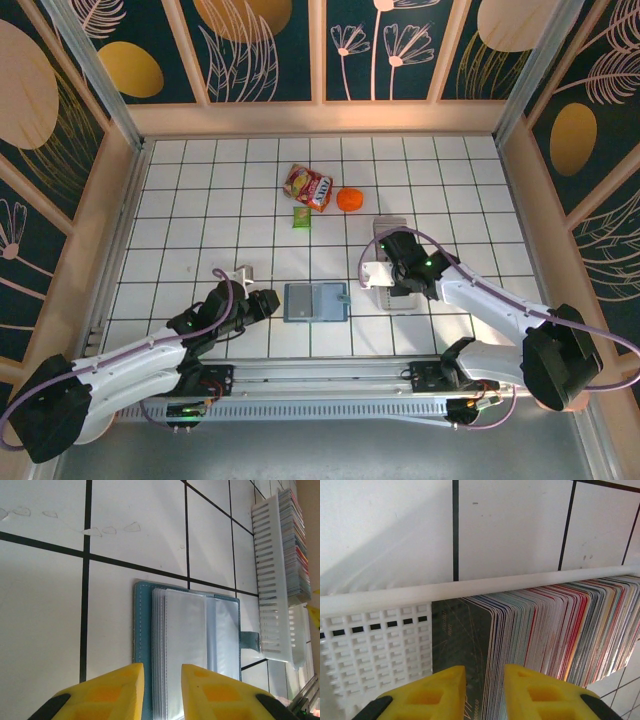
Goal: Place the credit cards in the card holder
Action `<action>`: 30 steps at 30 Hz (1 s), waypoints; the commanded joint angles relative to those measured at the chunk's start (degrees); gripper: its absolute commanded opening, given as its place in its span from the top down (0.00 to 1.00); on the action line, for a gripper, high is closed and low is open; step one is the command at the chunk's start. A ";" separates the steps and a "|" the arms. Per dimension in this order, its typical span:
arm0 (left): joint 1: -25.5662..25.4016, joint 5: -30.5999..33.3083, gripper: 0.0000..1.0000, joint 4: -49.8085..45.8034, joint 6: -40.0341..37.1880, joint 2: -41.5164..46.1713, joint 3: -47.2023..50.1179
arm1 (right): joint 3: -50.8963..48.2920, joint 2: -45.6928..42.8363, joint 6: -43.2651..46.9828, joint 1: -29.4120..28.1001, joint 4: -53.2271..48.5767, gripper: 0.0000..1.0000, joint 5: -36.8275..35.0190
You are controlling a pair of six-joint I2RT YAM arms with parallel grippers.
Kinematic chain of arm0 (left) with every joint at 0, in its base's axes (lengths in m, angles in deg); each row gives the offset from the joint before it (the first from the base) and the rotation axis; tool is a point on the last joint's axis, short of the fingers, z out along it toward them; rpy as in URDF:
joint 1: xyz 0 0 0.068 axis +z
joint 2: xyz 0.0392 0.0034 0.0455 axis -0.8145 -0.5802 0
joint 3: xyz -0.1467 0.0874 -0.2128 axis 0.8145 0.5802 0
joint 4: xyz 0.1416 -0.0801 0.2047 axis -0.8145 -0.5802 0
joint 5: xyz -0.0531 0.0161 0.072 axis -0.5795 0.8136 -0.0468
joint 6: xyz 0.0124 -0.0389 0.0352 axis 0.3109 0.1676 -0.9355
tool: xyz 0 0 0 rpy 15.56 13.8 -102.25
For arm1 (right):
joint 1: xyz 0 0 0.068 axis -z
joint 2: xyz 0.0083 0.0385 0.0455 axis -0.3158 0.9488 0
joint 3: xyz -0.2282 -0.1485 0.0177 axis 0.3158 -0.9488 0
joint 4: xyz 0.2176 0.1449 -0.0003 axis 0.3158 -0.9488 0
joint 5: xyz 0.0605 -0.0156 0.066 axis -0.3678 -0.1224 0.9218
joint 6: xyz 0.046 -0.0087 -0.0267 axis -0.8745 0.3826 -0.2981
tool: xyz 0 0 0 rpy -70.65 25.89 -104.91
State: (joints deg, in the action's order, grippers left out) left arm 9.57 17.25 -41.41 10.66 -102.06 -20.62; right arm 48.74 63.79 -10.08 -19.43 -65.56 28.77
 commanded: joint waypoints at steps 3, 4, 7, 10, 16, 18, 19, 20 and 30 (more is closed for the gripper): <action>-0.17 -1.04 0.74 2.24 0.96 0.63 0.72 | -1.92 -1.61 0.98 -0.51 1.06 0.54 -1.38; -0.15 -1.04 0.74 2.20 1.04 0.66 0.81 | -2.15 -1.92 0.90 -0.52 1.51 0.45 -1.41; -0.16 -0.95 0.75 2.13 1.04 0.81 0.93 | -3.02 -2.71 0.72 -0.47 3.39 0.24 -1.66; -0.17 -0.89 0.74 2.10 1.04 0.88 0.95 | -4.40 -2.67 1.44 -0.43 6.08 0.13 -2.47; -0.20 -0.95 0.75 2.13 1.09 0.99 0.84 | -5.89 -0.31 2.92 -0.48 12.24 0.11 -4.89; -0.20 -0.89 0.75 1.92 1.12 1.07 0.90 | -5.33 0.84 3.11 -0.46 13.00 0.23 -4.97; -0.13 -0.87 0.76 1.77 1.04 1.10 0.86 | -4.89 1.50 3.18 -0.47 12.99 0.29 -4.96; -0.14 -0.86 0.76 1.78 0.95 1.16 0.82 | -4.54 2.00 3.23 -0.48 12.93 0.32 -4.78; -0.12 -0.54 0.77 1.87 0.99 1.88 1.22 | -1.60 2.27 3.27 -0.47 8.73 0.51 -4.77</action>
State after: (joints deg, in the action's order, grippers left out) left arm 9.57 16.64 -40.82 11.10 -100.90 -20.22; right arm 44.91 66.50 -7.28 -19.59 -55.48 24.75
